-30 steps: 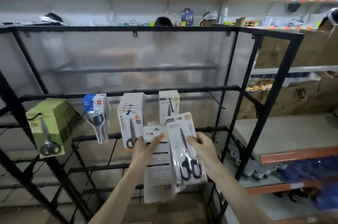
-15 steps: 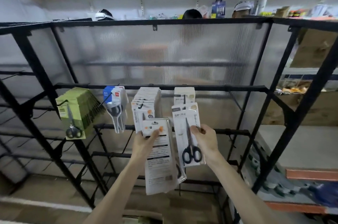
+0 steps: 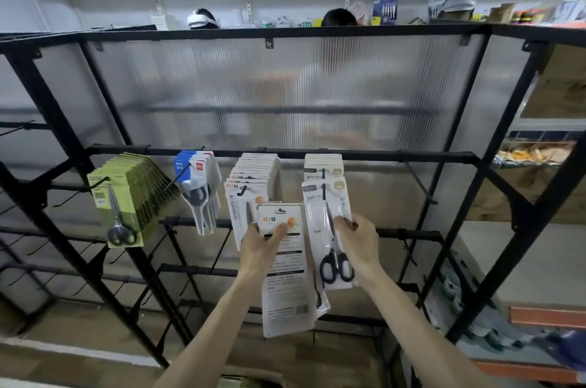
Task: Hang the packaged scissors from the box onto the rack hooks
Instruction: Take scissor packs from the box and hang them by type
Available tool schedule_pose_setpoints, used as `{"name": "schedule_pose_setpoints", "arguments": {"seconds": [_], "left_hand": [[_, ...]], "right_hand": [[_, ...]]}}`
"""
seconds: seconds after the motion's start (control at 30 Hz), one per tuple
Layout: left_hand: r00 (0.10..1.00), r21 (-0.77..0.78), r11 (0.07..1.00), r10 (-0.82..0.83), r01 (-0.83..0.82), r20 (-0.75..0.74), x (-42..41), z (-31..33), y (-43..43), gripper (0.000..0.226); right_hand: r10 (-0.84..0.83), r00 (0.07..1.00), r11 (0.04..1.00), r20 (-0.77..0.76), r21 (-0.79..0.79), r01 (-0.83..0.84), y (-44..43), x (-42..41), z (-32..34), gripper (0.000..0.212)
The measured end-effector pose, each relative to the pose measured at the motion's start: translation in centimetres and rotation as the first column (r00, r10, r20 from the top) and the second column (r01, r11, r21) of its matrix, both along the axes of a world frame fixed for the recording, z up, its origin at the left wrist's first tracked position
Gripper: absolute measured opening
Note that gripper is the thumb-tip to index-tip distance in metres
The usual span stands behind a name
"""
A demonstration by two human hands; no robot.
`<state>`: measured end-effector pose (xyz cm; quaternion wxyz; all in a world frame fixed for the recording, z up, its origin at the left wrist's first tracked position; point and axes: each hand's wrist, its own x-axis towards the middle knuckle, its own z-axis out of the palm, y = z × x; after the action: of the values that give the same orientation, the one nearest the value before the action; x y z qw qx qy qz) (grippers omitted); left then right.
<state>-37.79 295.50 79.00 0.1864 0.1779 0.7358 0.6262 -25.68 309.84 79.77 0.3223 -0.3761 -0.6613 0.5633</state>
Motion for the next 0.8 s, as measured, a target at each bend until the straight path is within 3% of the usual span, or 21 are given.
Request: {"name": "schedule_pose_setpoints", "arguments": {"seconds": [0.1, 0.23, 0.4, 0.53, 0.6, 0.67, 0.73, 0.8], "left_hand": [[1.000, -0.017, 1.000, 0.014, -0.013, 0.005, -0.3, -0.6, 0.4, 0.034], [1.000, -0.019, 1.000, 0.019, -0.019, 0.016, 0.0, -0.6, 0.8, 0.009], [1.000, 0.002, 1.000, 0.016, -0.016, 0.024, 0.2, -1.0, 0.5, 0.027], [0.999, 0.021, 0.999, 0.033, -0.034, 0.034, 0.5, -1.0, 0.2, 0.034], [0.998, 0.032, 0.999, 0.037, -0.039, 0.055, 0.9, -0.7, 0.2, 0.031], [0.995, 0.040, 0.998, 0.039, -0.042, 0.088, 1.9, -0.4, 0.4, 0.021], [0.996, 0.060, 0.998, 0.011, -0.016, 0.084, 3.3, -0.4, 1.1, 0.013], [0.996, 0.089, 0.996, -0.016, 0.008, 0.088, 5.0, -0.6, 2.0, 0.012]], "right_hand": [[-0.019, 1.000, 0.999, 0.025, -0.035, 0.020, 1.7, -2.5, 0.4, 0.022], [-0.062, 0.997, 0.996, 0.045, -0.064, 0.065, 3.6, -4.7, 0.4, 0.020], [-0.116, 0.986, 0.991, 0.122, -0.049, 0.122, 4.4, -5.2, 0.1, 0.028], [-0.020, 0.998, 0.987, 0.065, -0.158, 0.030, 3.5, -3.3, 0.6, 0.028], [-0.001, 0.997, 0.999, 0.076, -0.054, 0.005, 2.2, -1.0, 0.9, 0.041], [0.157, 0.982, 0.988, 0.104, -0.014, -0.157, 0.1, 1.6, 1.4, 0.045], [0.329, 0.935, 0.944, 0.133, -0.082, -0.321, -1.8, 3.5, 1.4, 0.057], [0.348, 0.932, 0.937, 0.102, -0.035, -0.346, -2.8, 4.7, 0.9, 0.034]]}}
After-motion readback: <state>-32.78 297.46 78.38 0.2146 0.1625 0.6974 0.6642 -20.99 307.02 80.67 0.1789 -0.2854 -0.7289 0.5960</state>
